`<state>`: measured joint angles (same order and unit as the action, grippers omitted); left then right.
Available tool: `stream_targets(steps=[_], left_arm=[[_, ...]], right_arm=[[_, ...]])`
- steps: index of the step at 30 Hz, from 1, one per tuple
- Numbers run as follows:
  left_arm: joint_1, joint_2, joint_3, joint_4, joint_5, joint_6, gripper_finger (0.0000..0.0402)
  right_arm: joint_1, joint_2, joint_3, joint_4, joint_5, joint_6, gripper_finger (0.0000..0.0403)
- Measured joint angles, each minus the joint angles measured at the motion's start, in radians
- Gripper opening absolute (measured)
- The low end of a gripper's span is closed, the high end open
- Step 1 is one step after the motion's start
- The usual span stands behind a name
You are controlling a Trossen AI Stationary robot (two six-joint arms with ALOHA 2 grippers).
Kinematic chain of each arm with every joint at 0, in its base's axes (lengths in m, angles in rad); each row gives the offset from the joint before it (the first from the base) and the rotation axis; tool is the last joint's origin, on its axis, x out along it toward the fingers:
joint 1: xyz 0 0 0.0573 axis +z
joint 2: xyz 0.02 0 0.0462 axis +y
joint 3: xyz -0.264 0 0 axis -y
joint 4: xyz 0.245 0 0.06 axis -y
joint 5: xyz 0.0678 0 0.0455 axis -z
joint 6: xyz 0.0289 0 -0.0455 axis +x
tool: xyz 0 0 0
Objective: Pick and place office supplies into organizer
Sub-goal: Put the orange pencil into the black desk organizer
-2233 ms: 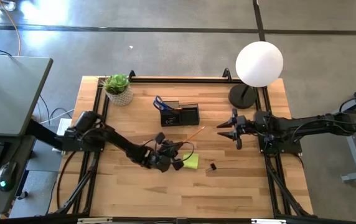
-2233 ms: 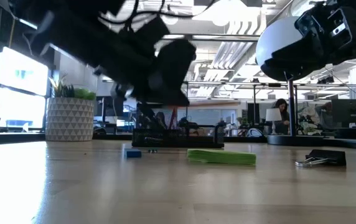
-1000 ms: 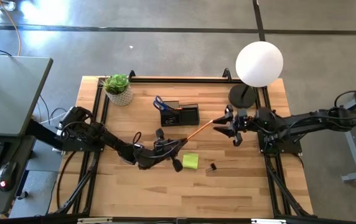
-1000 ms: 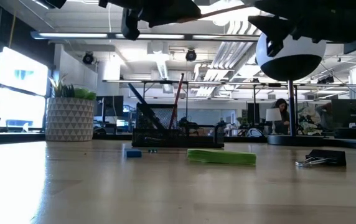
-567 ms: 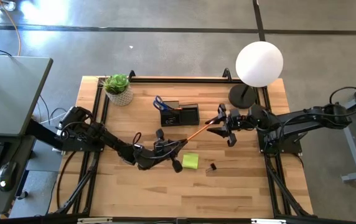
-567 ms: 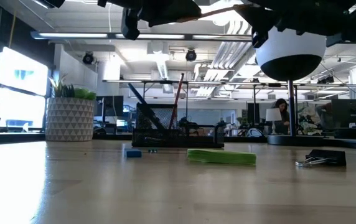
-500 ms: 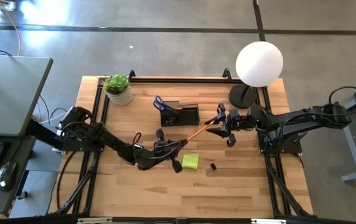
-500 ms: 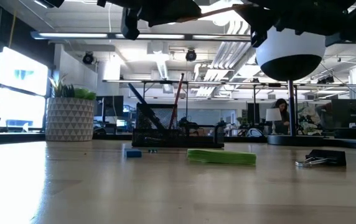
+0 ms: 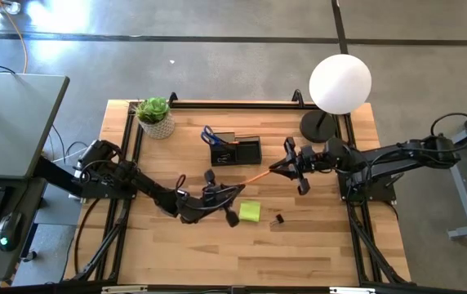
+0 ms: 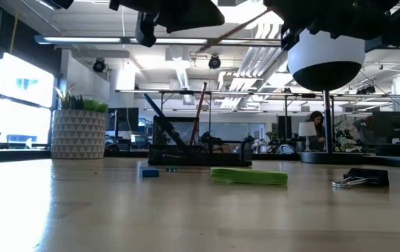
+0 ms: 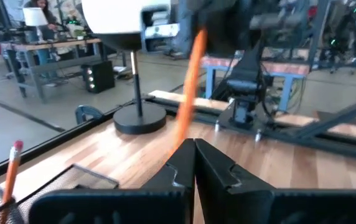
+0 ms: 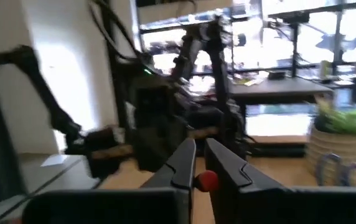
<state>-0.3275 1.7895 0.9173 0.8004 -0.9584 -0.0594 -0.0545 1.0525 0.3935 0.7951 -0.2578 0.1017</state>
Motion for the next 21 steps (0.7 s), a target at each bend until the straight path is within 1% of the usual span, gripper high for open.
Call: stream_targets(steps=[3, 6, 7, 9, 11, 13, 16, 19, 21], left_arm=[[0.001, -0.002, 0.001, 0.007, 0.002, 0.000, 0.0003], [0.001, -0.002, 0.001, 0.000, 0.001, 0.002, 0.0001], [0.001, -0.002, 0.001, -0.001, -0.009, 0.003, 0.0003], [0.000, -0.002, 0.001, -0.005, -0.060, 0.015, 0.0012], [0.000, -0.021, 0.000, -0.018, -0.117, 0.061, 0.0028], [-0.002, -0.050, 0.000, -0.017, -0.171, 0.107, 0.0047], [-0.013, -0.119, 0.000, -0.018, -0.262, 0.204, 0.0080], [-0.015, -0.202, 0.000, -0.019, -0.297, 0.296, 0.0107], [-0.013, -0.248, 0.000, -0.013, -0.293, 0.316, 0.0118]], right_arm=[[-0.004, 0.001, 0.000, -0.006, 0.022, -0.001, 0.0029], [-0.002, 0.001, 0.000, -0.005, 0.021, -0.009, 0.0015], [-0.003, 0.001, 0.000, -0.004, 0.022, -0.015, 0.0011], [-0.003, 0.001, 0.000, 0.005, 0.036, -0.025, 0.0012], [-0.004, 0.001, 0.000, 0.009, 0.069, -0.047, 0.0017], [-0.004, 0.001, 0.000, 0.009, 0.111, -0.086, 0.0013], [-0.010, 0.003, 0.016, -0.017, 0.179, -0.163, 0.0009], [-0.030, 0.020, 0.074, -0.066, 0.195, -0.211, 0.0011], [-0.040, 0.051, 0.118, -0.102, 0.194, -0.239, 0.0009]])
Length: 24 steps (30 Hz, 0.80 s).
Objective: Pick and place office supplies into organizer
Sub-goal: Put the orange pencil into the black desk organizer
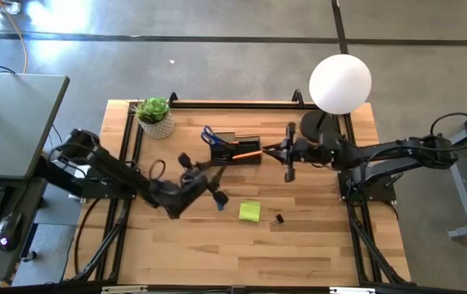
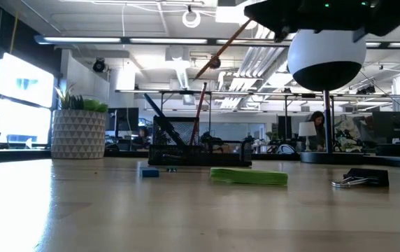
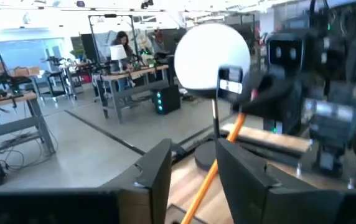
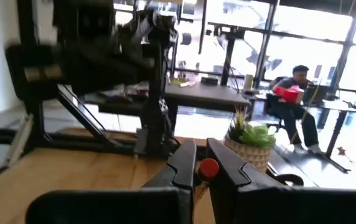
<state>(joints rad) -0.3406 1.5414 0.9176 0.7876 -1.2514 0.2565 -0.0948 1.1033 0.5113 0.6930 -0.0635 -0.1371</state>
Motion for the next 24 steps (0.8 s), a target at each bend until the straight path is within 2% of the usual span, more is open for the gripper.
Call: stream_targets(steps=[6, 14, 18, 24], left_arm=[[0.014, -0.083, 0.000, -0.080, 0.041, -0.005, 0.0120], [-0.007, -0.085, 0.000, -0.268, 0.056, -0.082, 0.0102], [-0.051, -0.092, 0.000, -0.314, 0.002, -0.079, 0.0096], [-0.088, -0.127, 0.000, -0.318, -0.036, -0.056, 0.0091]], right_arm=[[-0.025, 0.177, 0.209, -0.154, -0.014, -0.102, 0.0009], [-0.069, 0.440, 0.469, -0.380, 0.068, -0.232, 0.0009], [-0.084, 0.492, 0.539, -0.410, 0.072, -0.243, 0.0010], [-0.102, 0.491, 0.587, -0.445, 0.074, -0.248, 0.0010]])
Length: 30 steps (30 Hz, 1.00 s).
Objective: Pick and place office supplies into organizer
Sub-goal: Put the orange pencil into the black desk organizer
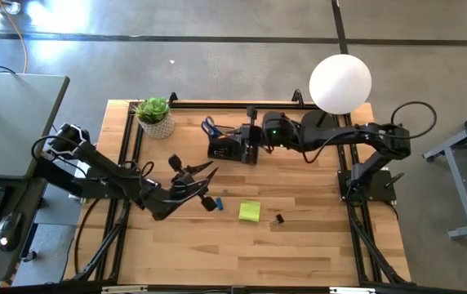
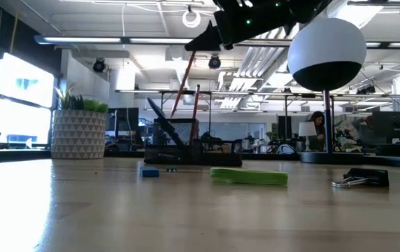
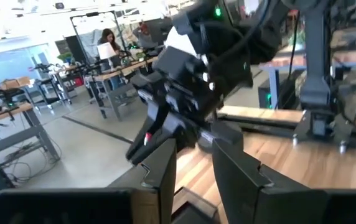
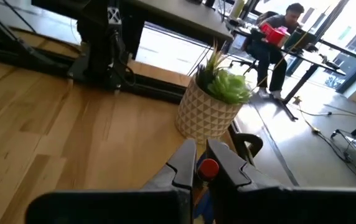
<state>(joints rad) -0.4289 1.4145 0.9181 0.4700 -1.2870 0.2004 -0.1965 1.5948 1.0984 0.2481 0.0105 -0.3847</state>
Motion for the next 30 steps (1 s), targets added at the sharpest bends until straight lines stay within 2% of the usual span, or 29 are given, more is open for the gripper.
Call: stream_targets(steps=[5, 9, 13, 20, 30], left_arm=[[-0.011, -0.010, -0.001, -0.001, 0.005, 0.001, 0.0090], [-0.010, -0.014, -0.001, 0.000, 0.031, -0.020, 0.0090], [-0.010, -0.014, -0.001, 0.001, 0.044, -0.026, 0.0086], [-0.010, -0.014, -0.001, 0.000, 0.074, -0.040, 0.0083], [-0.010, -0.013, -0.001, -0.003, 0.075, -0.042, 0.0085]], right_arm=[[-0.019, -0.022, 0.042, -0.051, 0.008, -0.001, 0.0010], [-0.075, -0.020, 0.065, -0.150, 0.001, 0.008, 0.0011], [-0.139, -0.018, 0.065, -0.200, -0.077, 0.053, 0.0011], [-0.212, -0.018, 0.065, -0.184, -0.217, 0.137, 0.0012], [-0.222, 0.094, 0.066, -0.187, -0.254, 0.166, 0.0012]])
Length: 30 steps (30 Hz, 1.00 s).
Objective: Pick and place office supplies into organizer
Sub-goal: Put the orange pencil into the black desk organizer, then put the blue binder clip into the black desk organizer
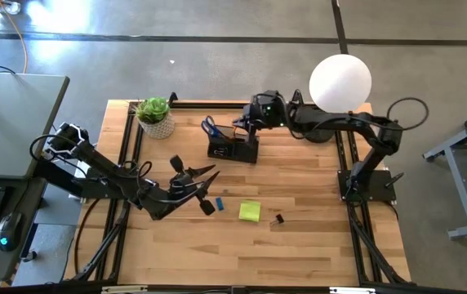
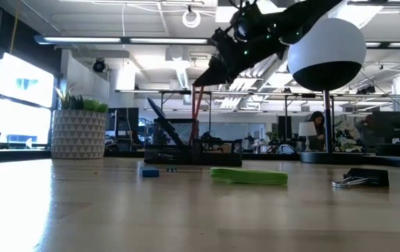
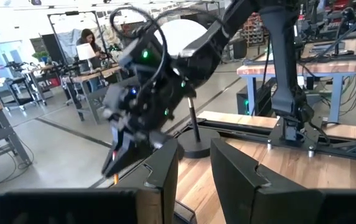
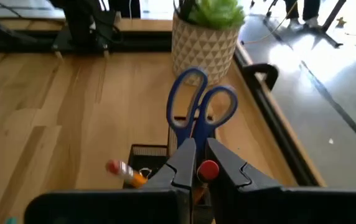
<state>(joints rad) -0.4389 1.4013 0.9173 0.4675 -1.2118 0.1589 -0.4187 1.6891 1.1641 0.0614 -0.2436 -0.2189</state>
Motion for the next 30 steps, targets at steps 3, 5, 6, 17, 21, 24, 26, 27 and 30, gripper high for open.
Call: stream_targets(steps=[3, 5, 6, 17, 21, 24, 26, 27, 30], left_arm=[[0.000, 0.000, 0.000, -0.001, 0.000, -0.001, 0.0085], [0.000, 0.000, 0.000, -0.009, 0.000, -0.002, 0.0085], [0.000, 0.000, 0.000, -0.016, 0.000, -0.004, 0.0085], [0.000, 0.000, 0.000, -0.030, 0.000, -0.011, 0.0085], [0.000, 0.000, 0.000, -0.030, 0.000, -0.016, 0.0086], [0.000, 0.000, 0.000, -0.030, 0.000, -0.018, 0.0086], [0.000, 0.000, 0.000, -0.030, 0.000, -0.018, 0.0086], [0.000, 0.000, 0.000, -0.030, 0.000, -0.018, 0.0086], [0.000, 0.000, 0.000, -0.030, 0.000, -0.018, 0.0086]], right_arm=[[0.000, 0.036, 0.000, 0.017, 0.001, 0.001, 0.0012], [0.000, 0.050, 0.000, 0.023, 0.000, 0.002, 0.0012], [0.000, 0.054, 0.000, 0.023, -0.001, 0.002, 0.0012], [0.000, 0.059, 0.000, -0.006, -0.061, 0.028, 0.0047], [0.000, 0.059, 0.000, -0.034, -0.110, 0.039, 0.0085], [0.000, 0.059, 0.000, -0.075, -0.109, 0.034, 0.0110], [-0.001, 0.059, -0.001, -0.104, -0.108, 0.023, 0.0124], [0.000, 0.059, -0.001, -0.111, -0.108, 0.019, 0.0129], [0.001, 0.043, -0.001, -0.110, -0.109, 0.017, 0.0141]])
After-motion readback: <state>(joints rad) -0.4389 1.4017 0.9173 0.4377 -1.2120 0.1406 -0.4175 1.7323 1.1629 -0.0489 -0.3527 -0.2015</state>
